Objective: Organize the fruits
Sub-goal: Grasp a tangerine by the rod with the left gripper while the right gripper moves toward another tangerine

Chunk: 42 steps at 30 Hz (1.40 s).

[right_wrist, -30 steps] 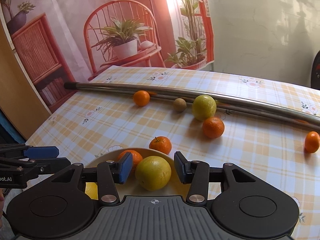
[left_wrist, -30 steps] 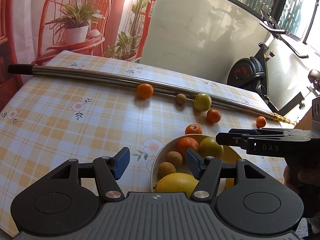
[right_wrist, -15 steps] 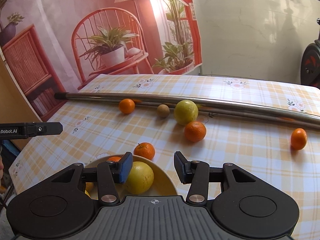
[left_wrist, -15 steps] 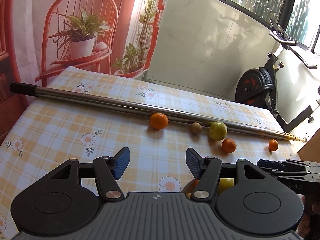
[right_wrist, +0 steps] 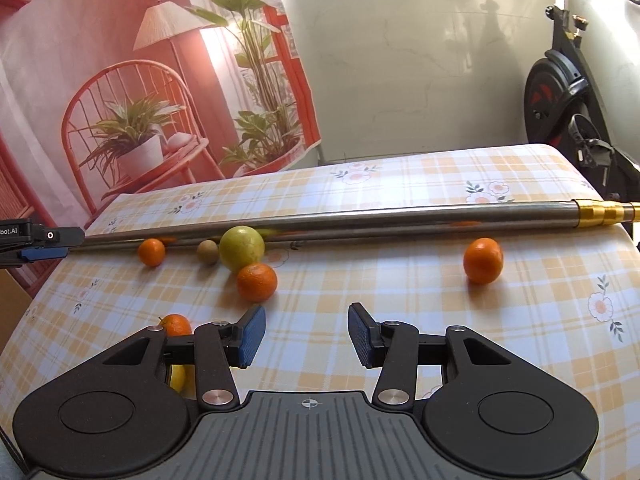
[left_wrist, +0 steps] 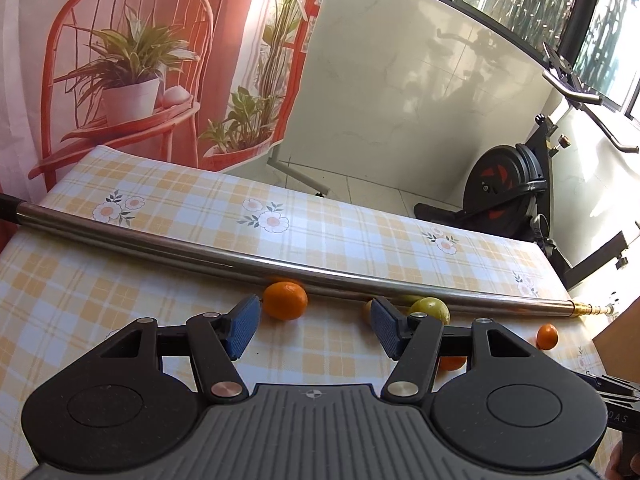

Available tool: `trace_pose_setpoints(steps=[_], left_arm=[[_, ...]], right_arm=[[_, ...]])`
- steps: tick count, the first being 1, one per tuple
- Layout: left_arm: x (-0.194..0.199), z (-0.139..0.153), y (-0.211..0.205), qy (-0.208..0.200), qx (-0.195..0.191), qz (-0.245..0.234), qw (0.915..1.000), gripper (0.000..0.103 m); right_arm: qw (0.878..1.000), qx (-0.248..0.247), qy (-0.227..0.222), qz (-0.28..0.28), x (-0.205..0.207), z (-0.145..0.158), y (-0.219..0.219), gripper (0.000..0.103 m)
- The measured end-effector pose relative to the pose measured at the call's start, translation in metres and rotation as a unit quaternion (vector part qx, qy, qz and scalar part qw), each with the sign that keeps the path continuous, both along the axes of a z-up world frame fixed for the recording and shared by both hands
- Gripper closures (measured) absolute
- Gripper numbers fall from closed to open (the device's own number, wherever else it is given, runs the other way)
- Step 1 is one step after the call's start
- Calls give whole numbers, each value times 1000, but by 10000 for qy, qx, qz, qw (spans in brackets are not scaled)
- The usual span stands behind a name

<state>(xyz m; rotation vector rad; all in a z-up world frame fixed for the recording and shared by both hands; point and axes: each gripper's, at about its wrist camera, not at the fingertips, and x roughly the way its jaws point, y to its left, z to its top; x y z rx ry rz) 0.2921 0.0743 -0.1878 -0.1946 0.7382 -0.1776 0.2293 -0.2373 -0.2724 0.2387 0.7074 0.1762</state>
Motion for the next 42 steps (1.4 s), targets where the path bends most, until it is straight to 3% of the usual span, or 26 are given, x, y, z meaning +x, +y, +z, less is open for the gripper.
trace_pose_setpoints(steps=[4, 8, 21, 24, 31, 42], left_arm=[[26, -14, -6, 192, -68, -1, 9998, 41], [49, -35, -12, 423, 239, 116, 9988, 45], [74, -61, -14, 697, 529, 206, 9960, 47], [77, -64, -13, 732, 536, 173, 9957, 61], [68, -61, -12, 634, 654, 2, 9958, 61], [5, -27, 3, 130, 691, -368, 9968, 61]], right_arm=[[9998, 70, 2, -173, 3, -5, -14, 60], [9997, 51, 38, -232, 5, -10, -19, 60], [9991, 69, 199, -358, 5, -21, -29, 60], [9993, 66, 203, -317, 6, -20, -27, 60], [9994, 41, 251, -214, 11, -18, -20, 60], [9989, -6, 414, 228, 28, -6, 11, 60]])
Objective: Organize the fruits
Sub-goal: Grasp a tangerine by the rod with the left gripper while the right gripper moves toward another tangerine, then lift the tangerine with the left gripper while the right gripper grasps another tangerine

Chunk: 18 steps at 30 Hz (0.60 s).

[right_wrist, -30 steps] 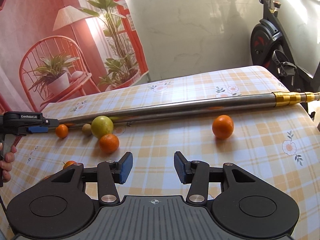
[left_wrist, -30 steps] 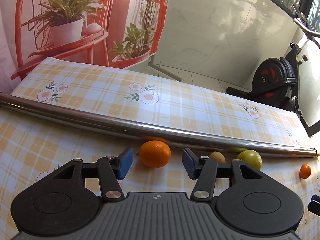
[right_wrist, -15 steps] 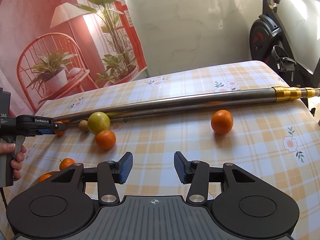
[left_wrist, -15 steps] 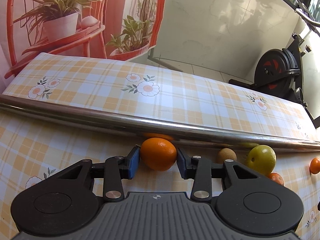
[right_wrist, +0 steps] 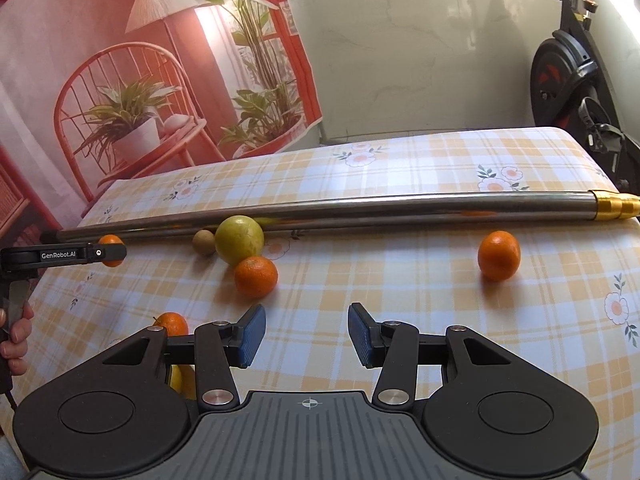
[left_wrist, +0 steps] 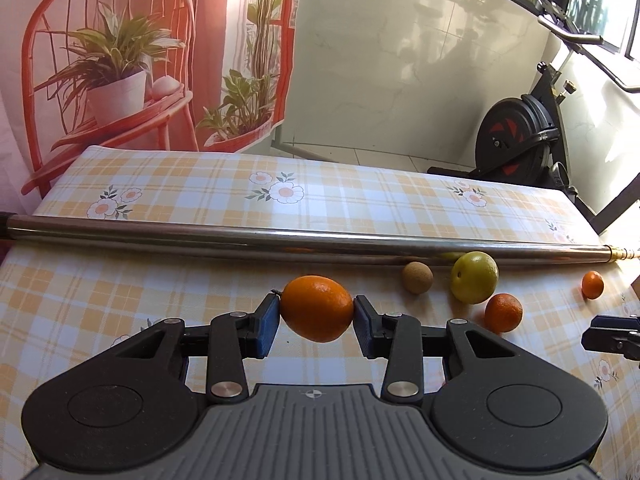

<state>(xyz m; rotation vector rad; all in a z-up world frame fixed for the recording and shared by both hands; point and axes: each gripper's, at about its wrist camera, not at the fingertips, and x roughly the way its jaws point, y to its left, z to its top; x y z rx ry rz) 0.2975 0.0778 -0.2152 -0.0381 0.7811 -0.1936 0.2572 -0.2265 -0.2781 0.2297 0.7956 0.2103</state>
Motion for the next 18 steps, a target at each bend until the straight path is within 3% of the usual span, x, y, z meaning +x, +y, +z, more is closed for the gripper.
trace_pose_setpoints(steps=[7, 12, 18], left_arm=[[-39, 13, 25, -121, -155, 117, 9997, 61], [-52, 17, 36, -220, -135, 179, 9995, 61], [-61, 17, 44, -299, -341, 224, 9987, 61]], right_arm=[[9988, -175, 95, 442, 22, 14, 32, 59], [9930, -116, 548, 1044, 44, 13, 71, 61], [9860, -322, 1081, 1228, 66, 9, 108, 60]])
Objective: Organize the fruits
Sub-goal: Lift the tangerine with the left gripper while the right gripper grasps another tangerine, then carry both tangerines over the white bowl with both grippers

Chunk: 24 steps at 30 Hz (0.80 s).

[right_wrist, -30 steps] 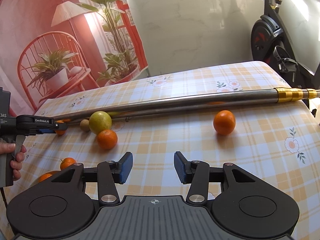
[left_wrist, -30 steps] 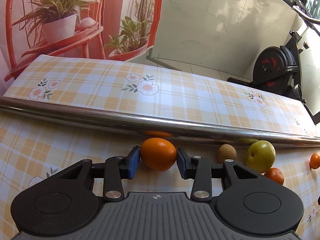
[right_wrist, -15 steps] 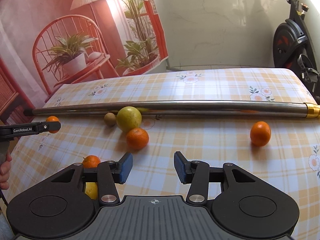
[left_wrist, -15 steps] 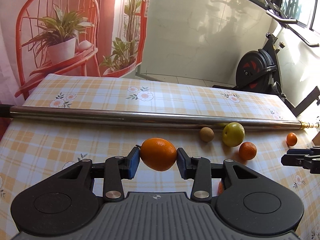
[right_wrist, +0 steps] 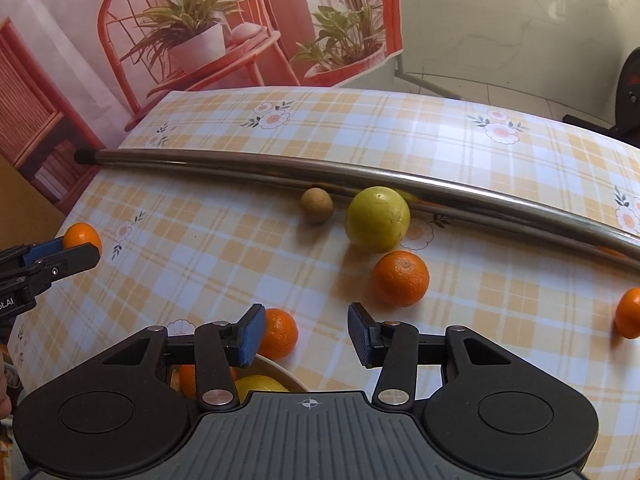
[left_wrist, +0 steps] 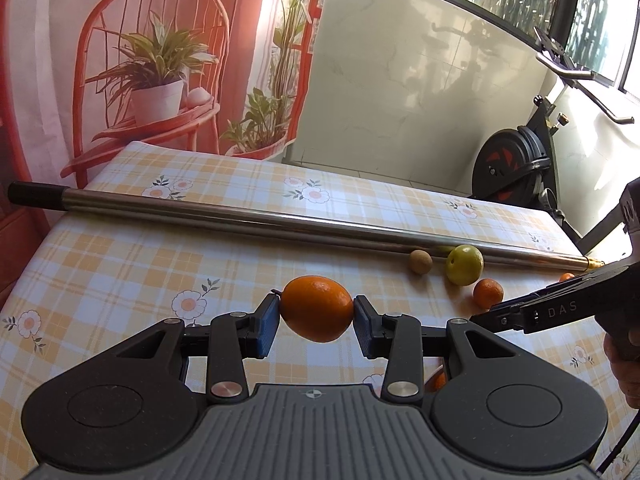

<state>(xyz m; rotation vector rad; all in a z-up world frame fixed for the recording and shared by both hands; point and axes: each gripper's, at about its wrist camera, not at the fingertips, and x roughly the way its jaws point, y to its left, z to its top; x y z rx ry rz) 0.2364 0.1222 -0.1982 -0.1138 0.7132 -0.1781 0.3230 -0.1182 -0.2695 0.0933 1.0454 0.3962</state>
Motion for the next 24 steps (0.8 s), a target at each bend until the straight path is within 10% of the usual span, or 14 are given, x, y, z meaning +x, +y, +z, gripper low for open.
trace_pose_setpoints(steps=[24], left_arm=[[-21, -5, 5, -58, -302, -92, 9995, 61]], right_arm=[[9958, -166, 881, -169, 19, -25, 34, 71]])
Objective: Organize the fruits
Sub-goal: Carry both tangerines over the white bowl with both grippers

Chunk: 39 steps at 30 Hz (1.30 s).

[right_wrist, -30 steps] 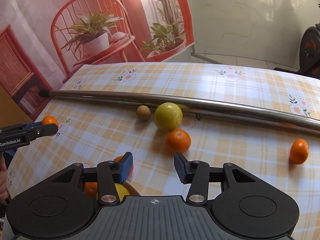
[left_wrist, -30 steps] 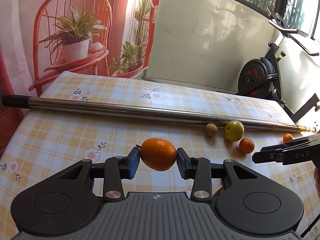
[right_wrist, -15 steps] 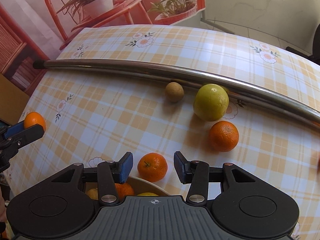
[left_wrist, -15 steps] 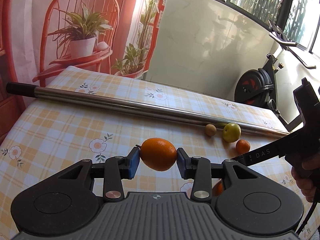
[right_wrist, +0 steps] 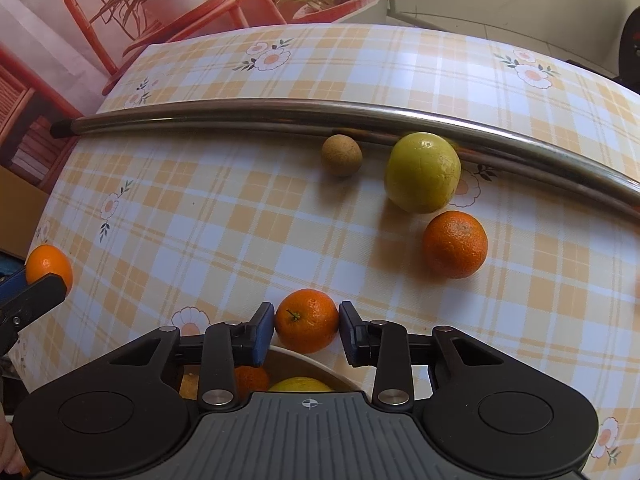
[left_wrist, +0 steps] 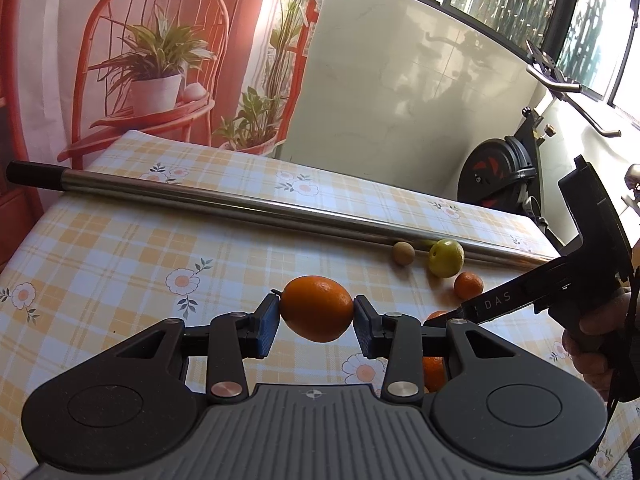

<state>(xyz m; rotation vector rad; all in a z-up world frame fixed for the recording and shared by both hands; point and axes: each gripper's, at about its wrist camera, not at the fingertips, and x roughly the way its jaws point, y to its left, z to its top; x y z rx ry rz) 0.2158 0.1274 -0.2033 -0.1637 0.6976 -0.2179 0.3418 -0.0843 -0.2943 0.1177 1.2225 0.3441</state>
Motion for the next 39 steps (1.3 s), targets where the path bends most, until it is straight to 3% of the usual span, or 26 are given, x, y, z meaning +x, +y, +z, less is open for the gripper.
trace_pose_setpoints(steps=[9, 21, 39], left_arm=[[-7, 6, -13, 19, 35, -257, 9997, 61], [-18, 6, -49, 152, 328, -821, 9960, 61], [-22, -12, -107, 590, 856, -1530, 9827, 61]], right_arm=[[9976, 316, -586, -182, -23, 25, -22, 71], [9875, 601, -1351, -539, -88, 44, -64, 71], [9844, 973, -1257, -757, -123, 23, -99, 71]])
